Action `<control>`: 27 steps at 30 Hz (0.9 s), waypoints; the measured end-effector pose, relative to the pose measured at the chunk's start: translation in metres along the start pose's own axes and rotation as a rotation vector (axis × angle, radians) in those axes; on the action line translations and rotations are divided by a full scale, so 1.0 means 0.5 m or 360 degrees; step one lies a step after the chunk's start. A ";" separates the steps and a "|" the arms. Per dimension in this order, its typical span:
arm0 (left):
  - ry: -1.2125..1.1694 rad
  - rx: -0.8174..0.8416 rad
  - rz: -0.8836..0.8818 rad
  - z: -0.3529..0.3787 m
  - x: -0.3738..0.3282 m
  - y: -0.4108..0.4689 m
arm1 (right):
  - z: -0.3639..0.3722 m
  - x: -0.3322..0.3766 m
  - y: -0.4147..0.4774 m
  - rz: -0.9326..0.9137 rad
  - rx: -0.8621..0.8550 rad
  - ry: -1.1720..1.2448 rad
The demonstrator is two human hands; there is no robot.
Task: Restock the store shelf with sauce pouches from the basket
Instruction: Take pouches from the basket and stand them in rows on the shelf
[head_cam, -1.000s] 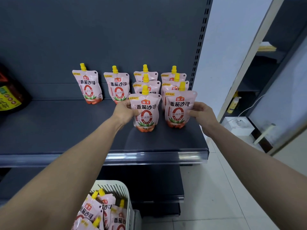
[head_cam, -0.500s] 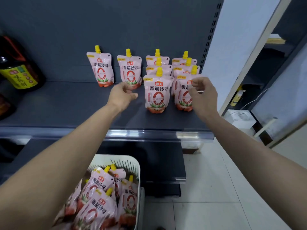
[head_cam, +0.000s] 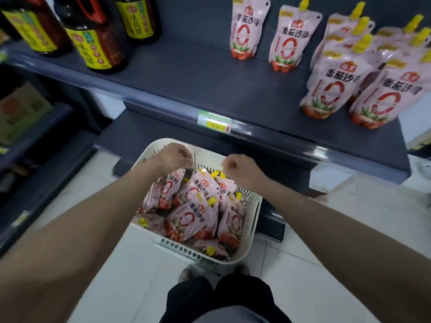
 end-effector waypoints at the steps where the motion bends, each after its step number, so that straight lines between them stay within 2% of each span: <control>1: 0.0064 0.0043 -0.0031 0.009 0.035 -0.002 | 0.033 -0.007 -0.002 0.0018 0.0067 -0.0071; 5: 0.0327 0.0227 -0.0112 0.061 0.142 -0.014 | 0.153 -0.060 -0.012 0.0102 0.0315 -0.0396; 10: 0.0414 0.0445 -0.0119 0.146 0.199 -0.030 | 0.216 -0.119 -0.006 0.0258 0.0377 -0.0428; 14: 0.0567 0.0508 -0.0076 0.193 0.243 -0.028 | 0.244 -0.159 0.012 0.0450 0.0272 -0.0338; 20: 0.0587 0.0489 -0.0154 0.209 0.273 -0.017 | 0.268 -0.192 0.033 0.0643 0.0150 -0.0129; 24: 0.0601 0.0535 -0.0169 0.222 0.287 -0.026 | 0.281 -0.210 0.046 0.0713 0.0131 -0.0208; 27: 0.0634 0.0549 -0.0058 0.226 0.277 -0.028 | 0.268 -0.213 0.048 0.0791 0.0012 -0.0229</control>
Point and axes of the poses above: each hand's wrist, its own y-axis towards the middle knuckle, its own z-axis out of the palm, x = y × z, the point moved 10 cm from there along y, towards the middle knuckle, and after that the axes turned 15 degrees about -x, right-handed, at the moved point
